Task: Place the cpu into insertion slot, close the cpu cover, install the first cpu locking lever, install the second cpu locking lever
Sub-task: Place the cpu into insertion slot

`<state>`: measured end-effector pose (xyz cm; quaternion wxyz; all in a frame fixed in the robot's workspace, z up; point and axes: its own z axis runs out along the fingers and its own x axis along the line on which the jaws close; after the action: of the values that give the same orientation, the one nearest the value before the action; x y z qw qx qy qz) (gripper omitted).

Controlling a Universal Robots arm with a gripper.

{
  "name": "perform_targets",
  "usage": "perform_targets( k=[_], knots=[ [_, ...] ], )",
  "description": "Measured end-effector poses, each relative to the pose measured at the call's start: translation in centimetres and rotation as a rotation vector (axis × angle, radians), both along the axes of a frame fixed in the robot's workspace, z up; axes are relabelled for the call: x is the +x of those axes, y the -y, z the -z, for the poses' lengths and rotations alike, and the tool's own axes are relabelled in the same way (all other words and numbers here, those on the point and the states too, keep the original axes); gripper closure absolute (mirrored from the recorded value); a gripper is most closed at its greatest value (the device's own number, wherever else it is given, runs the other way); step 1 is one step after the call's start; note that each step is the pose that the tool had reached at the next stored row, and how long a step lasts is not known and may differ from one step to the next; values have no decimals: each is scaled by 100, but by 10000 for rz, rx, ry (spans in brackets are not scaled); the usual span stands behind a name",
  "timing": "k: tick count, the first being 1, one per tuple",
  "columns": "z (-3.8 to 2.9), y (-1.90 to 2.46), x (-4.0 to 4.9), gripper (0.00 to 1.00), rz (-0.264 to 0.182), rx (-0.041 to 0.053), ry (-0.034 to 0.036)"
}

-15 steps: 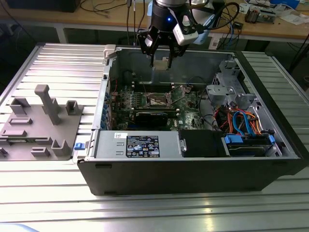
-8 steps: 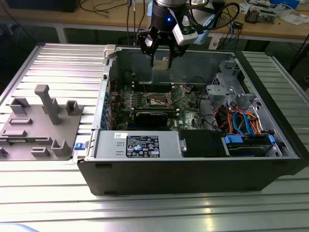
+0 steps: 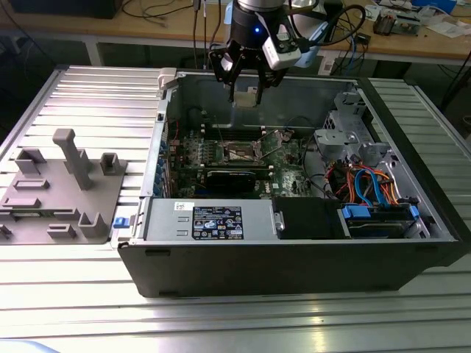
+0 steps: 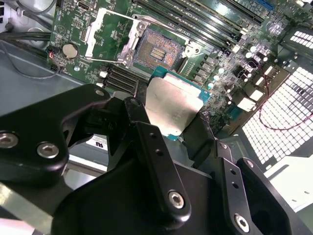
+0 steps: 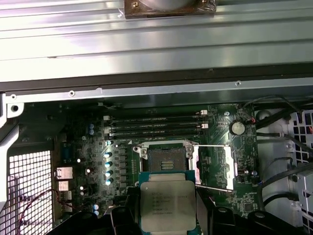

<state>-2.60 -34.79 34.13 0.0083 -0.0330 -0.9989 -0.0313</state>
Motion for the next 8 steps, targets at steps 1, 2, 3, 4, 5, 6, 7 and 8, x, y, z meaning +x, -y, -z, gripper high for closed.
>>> perform_targets(
  k=[1,2,3,4,5,6,7,8],
  knots=[
    [0,0,0,45,13,0,0],
    [1,0,0,45,40,0,0],
    [1,0,0,45,63,0,0],
    [2,0,0,45,82,0,0],
    [2,0,0,45,104,1,0],
    [2,0,0,45,122,0,0],
    [3,0,0,45,146,0,0],
    [3,0,0,45,178,0,0]
  ],
)
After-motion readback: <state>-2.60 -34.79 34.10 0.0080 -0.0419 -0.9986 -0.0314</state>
